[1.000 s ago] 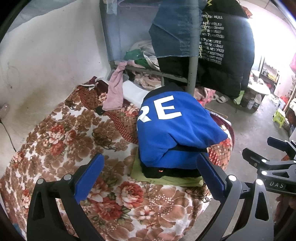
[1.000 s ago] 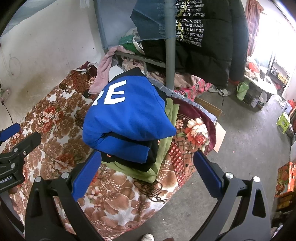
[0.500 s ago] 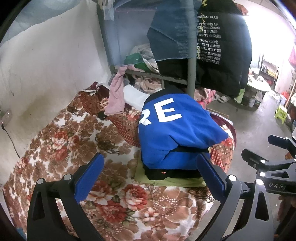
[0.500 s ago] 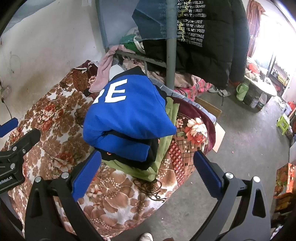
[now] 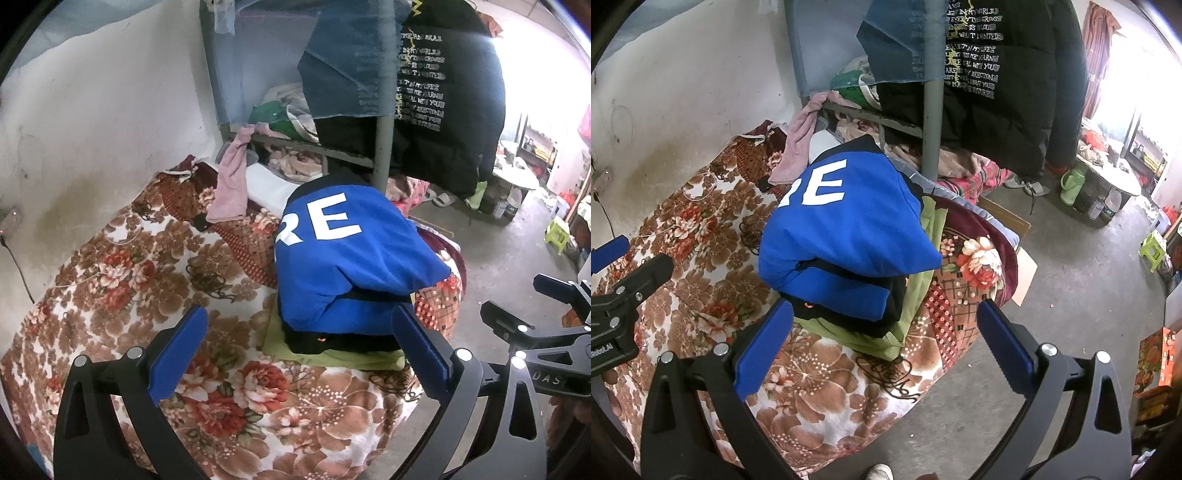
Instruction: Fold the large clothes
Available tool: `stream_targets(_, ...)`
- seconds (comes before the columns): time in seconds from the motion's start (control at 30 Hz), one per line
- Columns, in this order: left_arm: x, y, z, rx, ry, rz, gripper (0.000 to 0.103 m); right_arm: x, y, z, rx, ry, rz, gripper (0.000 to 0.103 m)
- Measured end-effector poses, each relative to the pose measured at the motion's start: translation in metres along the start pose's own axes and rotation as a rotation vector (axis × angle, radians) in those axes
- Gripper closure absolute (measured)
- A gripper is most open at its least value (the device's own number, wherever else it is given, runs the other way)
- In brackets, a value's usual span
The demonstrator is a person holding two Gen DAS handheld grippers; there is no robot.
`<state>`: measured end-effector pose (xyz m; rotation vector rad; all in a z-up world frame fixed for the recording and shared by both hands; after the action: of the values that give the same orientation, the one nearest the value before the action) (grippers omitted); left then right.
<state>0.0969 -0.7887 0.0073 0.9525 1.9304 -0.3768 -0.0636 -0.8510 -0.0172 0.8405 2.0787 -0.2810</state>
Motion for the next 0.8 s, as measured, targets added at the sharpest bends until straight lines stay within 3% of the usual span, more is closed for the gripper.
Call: stream_targets(0.8, 0.002, -0.006, -0.010, -0.018, -0.046, 0.062, 0.005, 0.007, -0.020, -0.002, 0.013, 0.024, -0.015, 0.005)
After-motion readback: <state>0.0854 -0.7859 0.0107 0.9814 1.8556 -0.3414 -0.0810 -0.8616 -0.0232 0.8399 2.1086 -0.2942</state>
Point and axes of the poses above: each gripper's, at about its wrist camera, not at the fingertips, and z roughly the way its jaws point, y to its left, x to its underside, the point moved 5 cm from there along z, roughly the way its jaws point, and after that the axes turned 13 degrees about -y, right-handed, at the moved point
